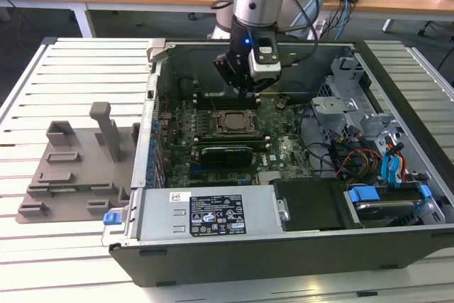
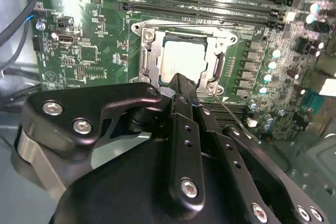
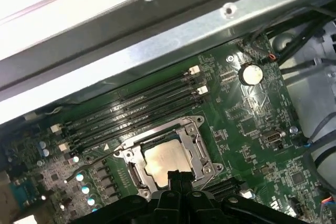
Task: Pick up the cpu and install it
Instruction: 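Install the first cpu locking lever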
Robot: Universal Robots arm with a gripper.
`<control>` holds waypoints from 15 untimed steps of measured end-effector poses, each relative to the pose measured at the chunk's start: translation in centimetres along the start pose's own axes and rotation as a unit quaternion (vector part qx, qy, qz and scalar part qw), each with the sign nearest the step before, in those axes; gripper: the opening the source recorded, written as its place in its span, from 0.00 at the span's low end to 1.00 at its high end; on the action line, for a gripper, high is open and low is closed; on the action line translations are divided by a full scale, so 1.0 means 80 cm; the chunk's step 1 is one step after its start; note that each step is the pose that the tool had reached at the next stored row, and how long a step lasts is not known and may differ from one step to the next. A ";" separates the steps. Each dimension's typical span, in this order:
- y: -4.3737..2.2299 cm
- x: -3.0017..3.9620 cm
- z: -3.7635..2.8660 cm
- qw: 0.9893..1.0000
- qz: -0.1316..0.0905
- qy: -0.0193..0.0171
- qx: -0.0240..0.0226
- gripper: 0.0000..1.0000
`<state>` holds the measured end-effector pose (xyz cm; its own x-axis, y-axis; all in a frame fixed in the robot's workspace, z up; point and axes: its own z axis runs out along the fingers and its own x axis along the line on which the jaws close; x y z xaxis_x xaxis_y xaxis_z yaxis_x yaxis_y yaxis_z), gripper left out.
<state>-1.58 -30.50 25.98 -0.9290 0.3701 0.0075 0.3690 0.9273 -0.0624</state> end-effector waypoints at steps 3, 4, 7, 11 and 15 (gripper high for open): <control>0.0000 0.0000 0.0000 0.999 -0.039 -0.002 0.000 0.11; 0.0000 0.0000 0.0000 0.999 -0.052 -0.003 0.000 0.11; 0.0000 0.0000 0.0000 0.996 -0.089 -0.006 0.001 0.11; 0.0000 0.0000 0.0000 0.991 -0.131 -0.008 0.001 0.11; 0.0000 0.0001 0.0000 0.986 -0.167 -0.008 -0.008 0.11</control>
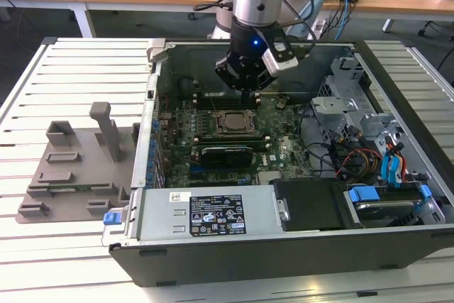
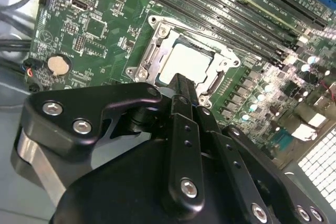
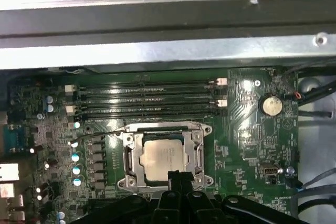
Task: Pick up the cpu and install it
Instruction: 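Install the first cpu locking lever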
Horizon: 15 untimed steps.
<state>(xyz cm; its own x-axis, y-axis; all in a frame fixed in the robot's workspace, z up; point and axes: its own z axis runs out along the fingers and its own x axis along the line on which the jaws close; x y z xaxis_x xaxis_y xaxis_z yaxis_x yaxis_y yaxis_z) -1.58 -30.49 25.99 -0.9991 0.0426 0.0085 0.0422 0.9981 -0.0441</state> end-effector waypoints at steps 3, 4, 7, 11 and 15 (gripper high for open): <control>0.0000 -0.0001 0.0001 1.000 -0.005 0.001 -0.021 0.11; 0.0000 0.0000 0.0001 1.000 -0.012 0.001 -0.022 0.11; -0.0001 0.0000 0.0000 0.998 -0.052 0.000 -0.021 0.11; -0.0001 0.0017 0.0000 0.998 -0.055 0.000 -0.021 0.11; -0.0010 0.0241 0.0003 0.998 -0.055 -0.001 -0.021 0.11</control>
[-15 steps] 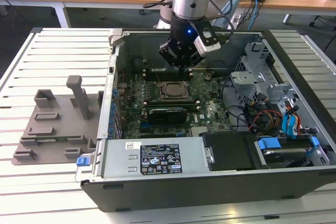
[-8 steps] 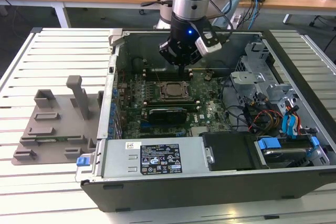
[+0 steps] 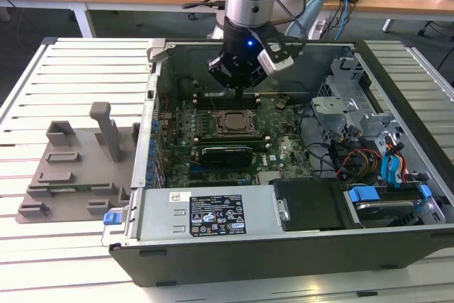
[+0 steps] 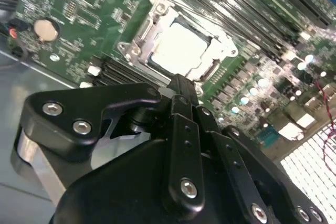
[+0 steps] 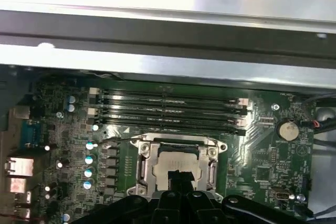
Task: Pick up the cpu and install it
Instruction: 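Install the first cpu locking lever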
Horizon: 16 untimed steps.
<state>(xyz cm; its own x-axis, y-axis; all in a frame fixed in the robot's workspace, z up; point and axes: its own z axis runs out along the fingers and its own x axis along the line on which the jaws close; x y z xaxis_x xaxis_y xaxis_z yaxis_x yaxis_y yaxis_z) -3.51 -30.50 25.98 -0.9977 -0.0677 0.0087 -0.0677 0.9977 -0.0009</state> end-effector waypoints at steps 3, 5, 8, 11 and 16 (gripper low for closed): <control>0.0008 0.0125 0.0001 1.000 0.000 0.000 0.000 0.11; 0.0010 0.0154 0.0001 1.000 0.000 0.000 0.000 0.11; 0.0014 0.0203 0.0002 1.000 0.000 0.000 0.000 0.11; 0.0016 0.0242 0.0002 1.000 0.000 0.000 0.000 0.11; 0.0024 0.0347 0.0003 1.000 0.000 0.000 0.000 0.11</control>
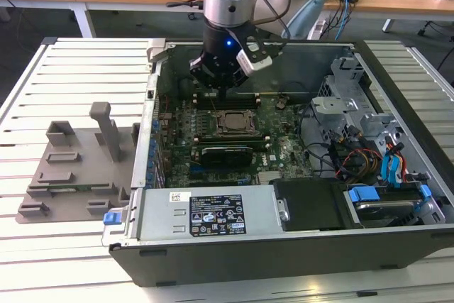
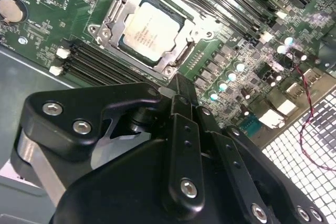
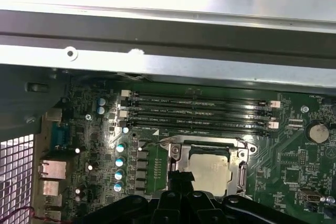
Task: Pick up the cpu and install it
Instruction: 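Install the first cpu locking lever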
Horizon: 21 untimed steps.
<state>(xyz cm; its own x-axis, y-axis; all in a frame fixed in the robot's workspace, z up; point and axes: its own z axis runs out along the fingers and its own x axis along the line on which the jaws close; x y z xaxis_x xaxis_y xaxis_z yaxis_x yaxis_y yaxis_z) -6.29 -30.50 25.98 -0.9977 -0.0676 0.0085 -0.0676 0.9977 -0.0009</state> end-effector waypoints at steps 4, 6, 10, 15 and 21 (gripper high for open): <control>0.0005 0.0078 0.0001 1.000 0.000 0.000 0.000 0.11; 0.0008 0.0122 0.0001 1.000 0.000 0.000 0.000 0.11; 0.0017 0.0254 0.0002 1.000 0.000 0.000 0.000 0.11; 0.0092 0.0428 0.0003 1.000 0.000 0.000 0.000 0.11; 0.0276 0.0488 0.0004 1.000 0.000 0.000 -0.001 0.11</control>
<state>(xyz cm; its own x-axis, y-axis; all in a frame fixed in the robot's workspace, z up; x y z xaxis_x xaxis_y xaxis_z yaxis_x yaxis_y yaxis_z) -10.33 -28.56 25.98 -0.9977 -0.0676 0.0076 -0.0676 0.9977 0.0015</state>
